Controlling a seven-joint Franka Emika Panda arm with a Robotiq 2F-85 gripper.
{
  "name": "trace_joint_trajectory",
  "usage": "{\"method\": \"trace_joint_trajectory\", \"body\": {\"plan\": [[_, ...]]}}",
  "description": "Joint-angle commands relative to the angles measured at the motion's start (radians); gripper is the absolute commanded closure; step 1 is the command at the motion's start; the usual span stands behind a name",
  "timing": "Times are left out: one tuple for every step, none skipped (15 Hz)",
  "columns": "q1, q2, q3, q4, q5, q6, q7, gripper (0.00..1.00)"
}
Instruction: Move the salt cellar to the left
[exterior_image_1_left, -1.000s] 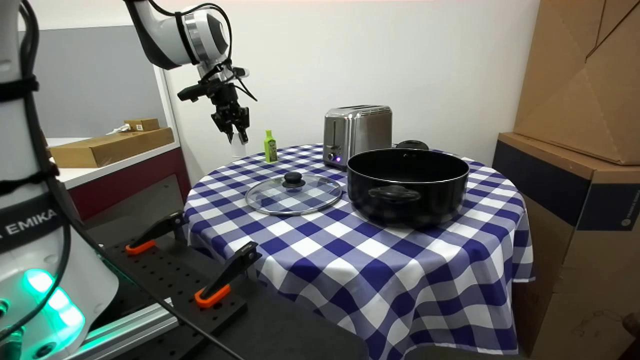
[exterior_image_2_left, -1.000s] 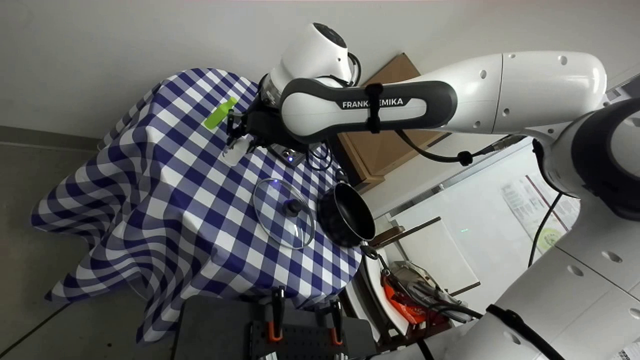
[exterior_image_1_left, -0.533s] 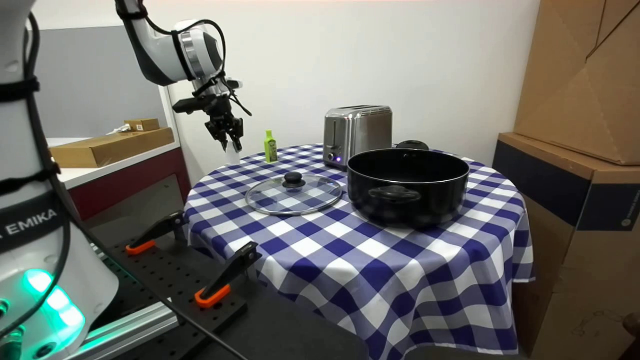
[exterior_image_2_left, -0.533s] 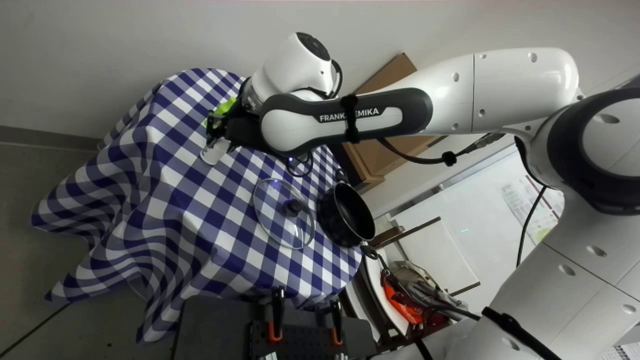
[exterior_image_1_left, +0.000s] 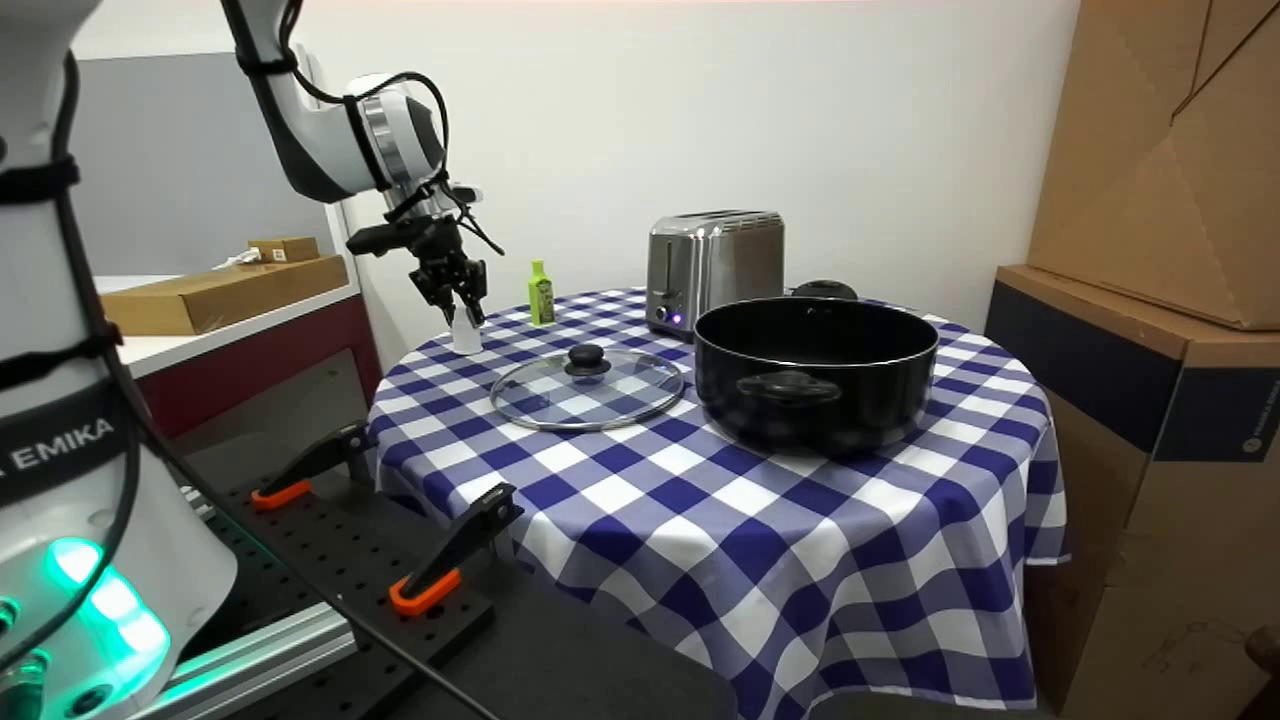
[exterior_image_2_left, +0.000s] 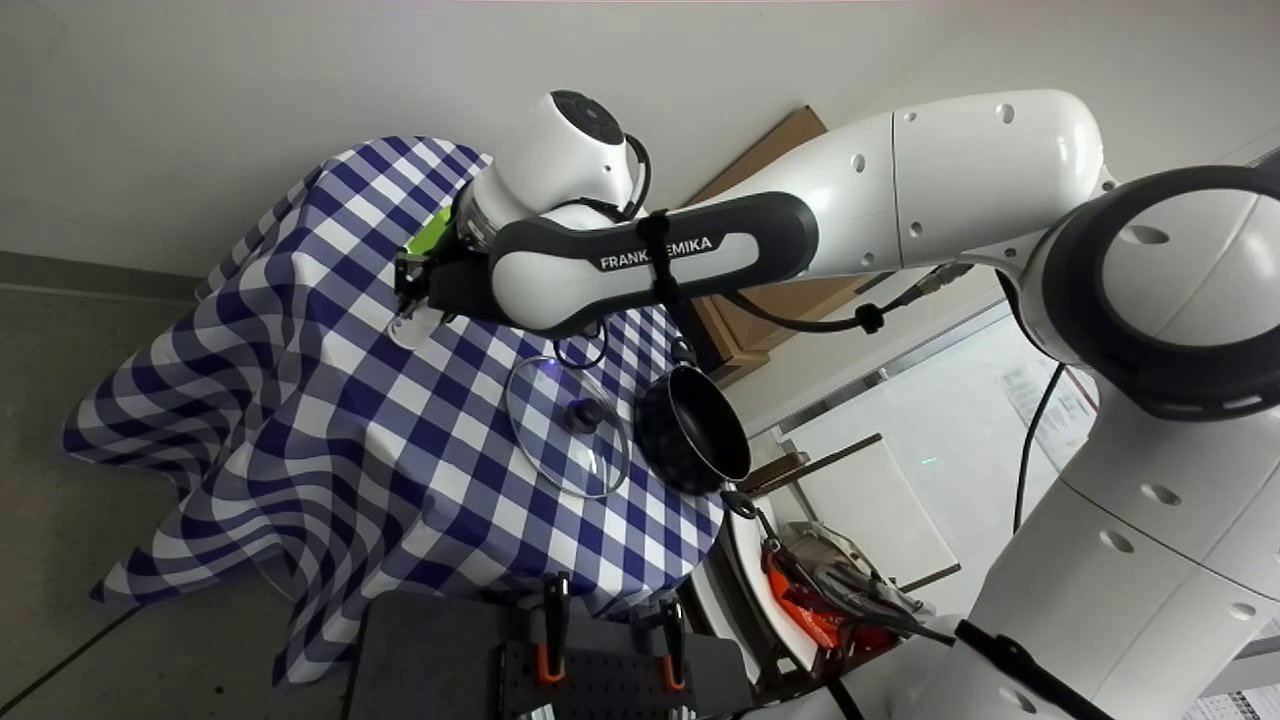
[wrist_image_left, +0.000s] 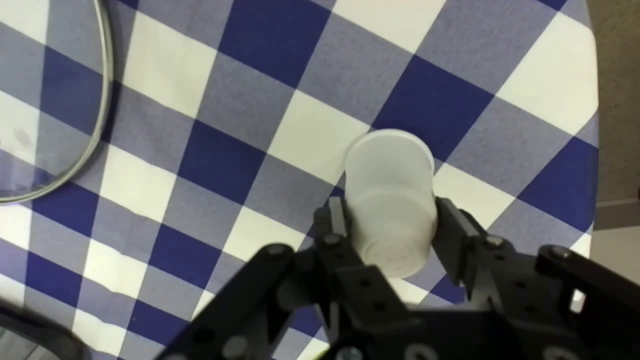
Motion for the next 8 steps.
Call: {"method": "trace_joint_trajectory", "body": {"plan": [[0.039,0.005,-0.036,0.008,-0.012,0.010,0.016,0.30],[0.041,-0.007,-0.035,-0.002,-0.008,0.010,0.011,0.23],[0.037,-0.018,-0.031,-0.012,0.001,0.013,0.005,0.16],[0.035,-0.036,-0.029,-0.026,0.008,0.018,0.006,0.08],[0.027,-0.056,-0.022,-0.042,0.018,0.024,0.002,0.02],[0.021,-0.080,-0.021,-0.059,0.026,0.027,0.004,0.00],[0.003,-0.114,-0.013,-0.085,0.046,0.036,0.000,0.00],[-0.010,-0.146,-0.007,-0.107,0.064,0.040,-0.001,0.00]]}}
